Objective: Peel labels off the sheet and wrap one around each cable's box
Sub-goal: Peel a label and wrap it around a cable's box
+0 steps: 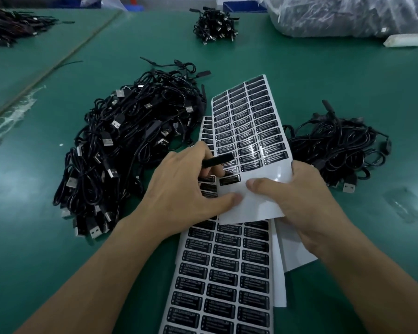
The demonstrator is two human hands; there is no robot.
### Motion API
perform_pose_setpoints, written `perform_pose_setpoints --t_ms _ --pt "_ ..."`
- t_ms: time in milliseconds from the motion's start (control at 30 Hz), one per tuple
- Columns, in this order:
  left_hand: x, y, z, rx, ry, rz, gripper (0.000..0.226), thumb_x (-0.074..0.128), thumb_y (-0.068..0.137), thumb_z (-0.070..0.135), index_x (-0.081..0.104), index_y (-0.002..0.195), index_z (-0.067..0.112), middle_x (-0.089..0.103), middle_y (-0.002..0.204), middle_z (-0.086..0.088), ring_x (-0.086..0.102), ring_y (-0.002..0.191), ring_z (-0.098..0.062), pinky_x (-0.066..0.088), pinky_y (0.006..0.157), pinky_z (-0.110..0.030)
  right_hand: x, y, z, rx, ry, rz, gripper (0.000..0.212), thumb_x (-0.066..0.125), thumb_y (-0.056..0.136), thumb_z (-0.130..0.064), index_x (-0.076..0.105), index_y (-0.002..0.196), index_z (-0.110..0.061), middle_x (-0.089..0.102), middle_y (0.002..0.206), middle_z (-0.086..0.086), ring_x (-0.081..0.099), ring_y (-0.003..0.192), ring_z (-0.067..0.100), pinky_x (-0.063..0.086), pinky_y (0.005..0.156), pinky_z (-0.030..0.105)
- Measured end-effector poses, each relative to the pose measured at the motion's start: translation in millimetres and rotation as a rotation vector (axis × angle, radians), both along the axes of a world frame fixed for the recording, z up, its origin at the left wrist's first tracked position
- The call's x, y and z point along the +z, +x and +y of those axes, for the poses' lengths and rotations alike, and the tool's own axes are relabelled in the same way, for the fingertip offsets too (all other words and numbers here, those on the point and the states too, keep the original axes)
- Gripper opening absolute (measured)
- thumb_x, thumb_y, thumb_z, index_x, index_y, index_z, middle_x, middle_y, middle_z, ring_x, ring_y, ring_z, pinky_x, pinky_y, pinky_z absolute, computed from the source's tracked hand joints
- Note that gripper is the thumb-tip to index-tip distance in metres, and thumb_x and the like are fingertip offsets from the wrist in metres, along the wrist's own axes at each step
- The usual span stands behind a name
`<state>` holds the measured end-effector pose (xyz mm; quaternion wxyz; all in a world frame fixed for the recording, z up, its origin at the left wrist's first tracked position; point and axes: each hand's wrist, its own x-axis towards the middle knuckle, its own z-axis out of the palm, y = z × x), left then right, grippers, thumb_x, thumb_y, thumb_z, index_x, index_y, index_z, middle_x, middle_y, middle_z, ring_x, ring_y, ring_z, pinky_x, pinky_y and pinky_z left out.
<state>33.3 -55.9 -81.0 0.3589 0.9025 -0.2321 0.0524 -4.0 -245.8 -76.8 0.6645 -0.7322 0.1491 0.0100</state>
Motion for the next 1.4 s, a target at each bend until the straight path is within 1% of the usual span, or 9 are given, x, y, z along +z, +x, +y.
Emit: perform_pose_setpoints --t_ms 167,267,400,567,700,833,1000,1233,1400 --pt "0 -4 -7 -0.008 -0.091 -0.003 0.04 0.069 0.067 0.063 0.053 0.086 0.032 0.062 0.09 0.027 0.06 0.082 -0.007 0.051 0.071 -0.031 0 -1 2 -0.003 0.029 -0.021 0.022 0.082 0.078 -0.006 0.066 0.084 -0.019 0.075 0.07 -0.008 0.072 0.063 0.012 0.058 0.056 0.028" --pt "0 -5 -10 -0.018 -0.109 -0.007 0.039 0.071 0.069 0.062 0.048 0.083 0.034 0.066 0.092 0.023 0.065 0.081 -0.006 0.054 0.069 -0.037 -1 -2 3 0.007 0.042 -0.028 0.019 0.078 0.081 -0.004 0.065 0.083 -0.018 0.073 0.067 -0.008 0.071 0.06 0.01 0.055 0.052 0.022" --pt "-1 -6 -13 -0.021 -0.129 -0.009 0.038 0.077 0.07 0.054 0.047 0.081 0.034 0.068 0.089 0.024 0.067 0.078 -0.004 0.054 0.064 -0.034 -3 -3 4 0.01 0.047 -0.044 0.022 0.076 0.082 -0.003 0.066 0.087 -0.022 0.074 0.072 -0.011 0.071 0.064 0.007 0.054 0.053 0.019" --pt "-5 -7 -16 -0.002 -0.204 0.025 0.042 0.08 0.071 0.051 0.052 0.084 0.023 0.069 0.085 0.024 0.068 0.076 -0.003 0.056 0.063 -0.031 -4 -2 6 0.009 0.019 -0.035 0.024 0.076 0.082 -0.005 0.069 0.096 -0.023 0.077 0.084 -0.008 0.074 0.076 0.011 0.061 0.067 0.03" --pt "-6 -6 -17 0.01 -0.241 0.018 0.044 0.083 0.072 0.039 0.04 0.075 0.039 0.072 0.082 0.023 0.069 0.074 -0.002 0.055 0.062 -0.026 -3 -1 6 0.024 0.015 -0.031 0.022 0.074 0.083 -0.004 0.071 0.096 -0.022 0.077 0.085 -0.006 0.074 0.077 0.013 0.062 0.07 0.035" --pt "-5 -3 -17 0.008 -0.258 0.03 0.046 0.079 0.073 0.032 0.039 0.069 0.053 0.073 0.08 0.023 0.07 0.072 -0.001 0.057 0.065 -0.023 -4 0 6 0.046 0.016 -0.024 0.022 0.074 0.084 -0.003 0.07 0.098 -0.021 0.077 0.085 -0.005 0.075 0.078 0.013 0.061 0.072 0.037" --pt "-5 -3 -18 0.017 -0.252 0.007 0.046 0.079 0.075 0.03 0.041 0.067 0.055 0.072 0.076 0.024 0.069 0.068 -0.001 0.06 0.061 -0.031 -5 0 6 0.063 -0.018 -0.025 0.021 0.073 0.084 -0.003 0.072 0.096 -0.02 0.078 0.088 -0.003 0.075 0.084 0.019 0.06 0.083 0.048" --pt "-5 -3 -20 0.061 -0.235 0.004 0.037 0.072 0.074 0.033 0.041 0.066 0.053 0.071 0.073 0.024 0.066 0.066 -0.003 0.058 0.061 -0.039 -4 -1 8 0.08 -0.03 -0.047 0.024 0.071 0.084 0.002 0.072 0.097 -0.019 0.078 0.089 -0.002 0.075 0.084 0.018 0.061 0.083 0.05" --pt "-9 -2 -21 0.087 -0.281 0.004 0.041 0.071 0.076 0.024 0.039 0.064 0.047 0.072 0.072 0.016 0.064 0.064 -0.006 0.052 0.056 -0.021 -7 0 8 0.023 -0.048 -0.064 0.029 0.075 0.078 -0.005 0.066 0.101 -0.02 0.076 0.091 0.0 0.073 0.085 0.021 0.059 0.083 0.054"
